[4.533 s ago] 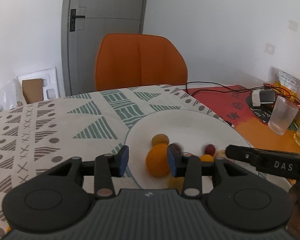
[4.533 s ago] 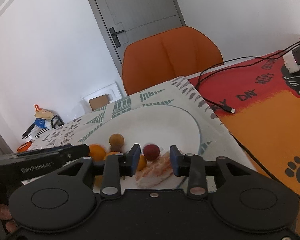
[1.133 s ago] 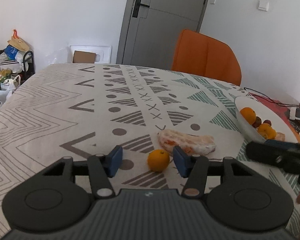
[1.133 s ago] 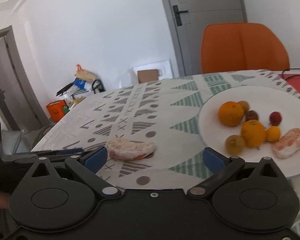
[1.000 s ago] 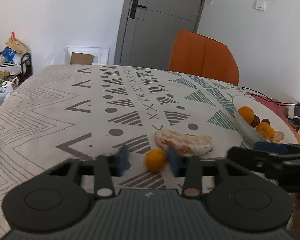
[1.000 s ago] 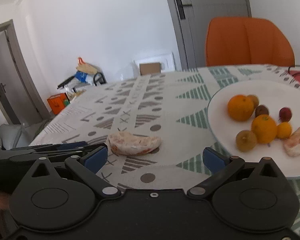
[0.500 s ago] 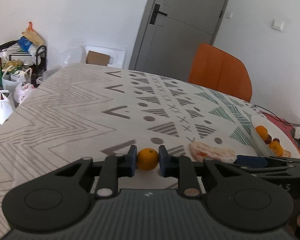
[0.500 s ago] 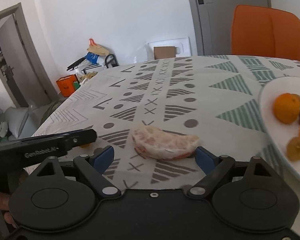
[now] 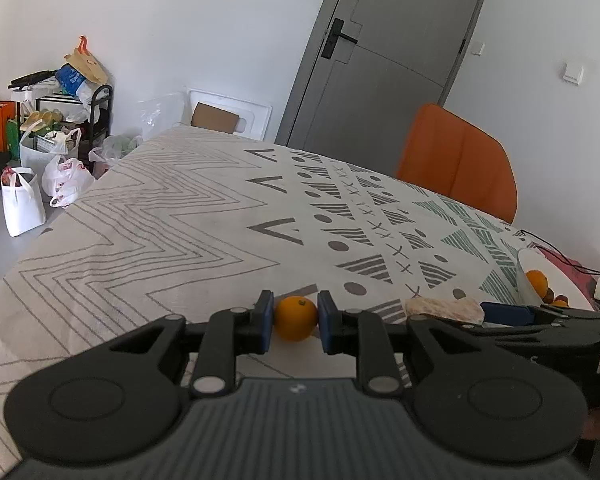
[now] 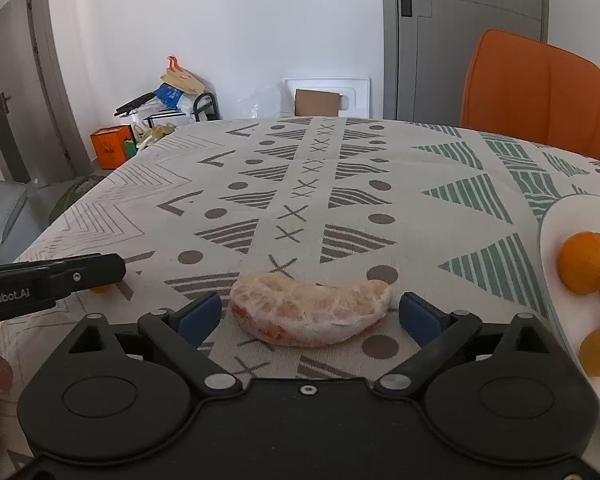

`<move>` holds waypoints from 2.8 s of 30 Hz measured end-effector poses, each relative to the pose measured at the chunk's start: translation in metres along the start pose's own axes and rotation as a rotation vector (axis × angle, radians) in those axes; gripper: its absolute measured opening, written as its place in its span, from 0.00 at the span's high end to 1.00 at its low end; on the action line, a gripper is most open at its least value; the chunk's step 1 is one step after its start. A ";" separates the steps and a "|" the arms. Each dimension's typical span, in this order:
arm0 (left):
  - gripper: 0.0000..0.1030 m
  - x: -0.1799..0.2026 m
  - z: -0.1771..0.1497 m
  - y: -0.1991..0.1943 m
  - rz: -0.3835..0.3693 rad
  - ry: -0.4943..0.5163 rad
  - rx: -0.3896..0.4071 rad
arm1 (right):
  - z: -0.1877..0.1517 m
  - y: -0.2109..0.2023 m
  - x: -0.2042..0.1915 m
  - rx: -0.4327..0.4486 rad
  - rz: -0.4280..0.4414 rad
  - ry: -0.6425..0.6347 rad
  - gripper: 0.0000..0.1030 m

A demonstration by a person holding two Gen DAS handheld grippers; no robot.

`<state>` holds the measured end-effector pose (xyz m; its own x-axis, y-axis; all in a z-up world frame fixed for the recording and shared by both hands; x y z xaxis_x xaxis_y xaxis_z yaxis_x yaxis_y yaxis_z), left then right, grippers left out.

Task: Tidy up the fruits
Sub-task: 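Grasp the small tangerine with the left gripper while the right gripper grasps the peeled pomelo piece, then carry the tangerine and pomelo piece over the white plate, then open both grippers to set the tangerine and pomelo piece on the plate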

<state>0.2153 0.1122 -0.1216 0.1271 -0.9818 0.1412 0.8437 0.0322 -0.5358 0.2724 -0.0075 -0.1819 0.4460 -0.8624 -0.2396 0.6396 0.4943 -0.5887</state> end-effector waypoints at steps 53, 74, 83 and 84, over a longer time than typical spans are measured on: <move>0.79 0.153 0.032 0.005 -0.157 0.208 0.036 | 0.010 -0.116 0.136 0.241 -0.127 0.217 0.19; 0.79 0.234 0.032 0.032 -0.243 0.347 0.005 | -0.007 -0.144 0.207 0.278 -0.143 0.356 0.14; 0.79 0.260 0.036 0.045 -0.263 0.391 -0.001 | -0.009 -0.149 0.216 0.288 -0.118 0.388 0.13; 0.79 0.263 0.035 0.046 -0.264 0.394 -0.003 | -0.009 -0.149 0.218 0.289 -0.117 0.393 0.13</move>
<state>0.3060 -0.1378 -0.0796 -0.3000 -0.9525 -0.0534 0.8190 -0.2284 -0.5264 0.2686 -0.2703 -0.1538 0.1274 -0.8623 -0.4901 0.8435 0.3542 -0.4039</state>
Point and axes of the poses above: each gripper's, at about its wrist camera, not at the fingertips, and y roughly the way its jaws point, x to its right, z to its top, the point moved 10 cm from there along y, roughly the way its jaws point, and after that the axes turned 11 degrees about y, right-handed, at the moved point
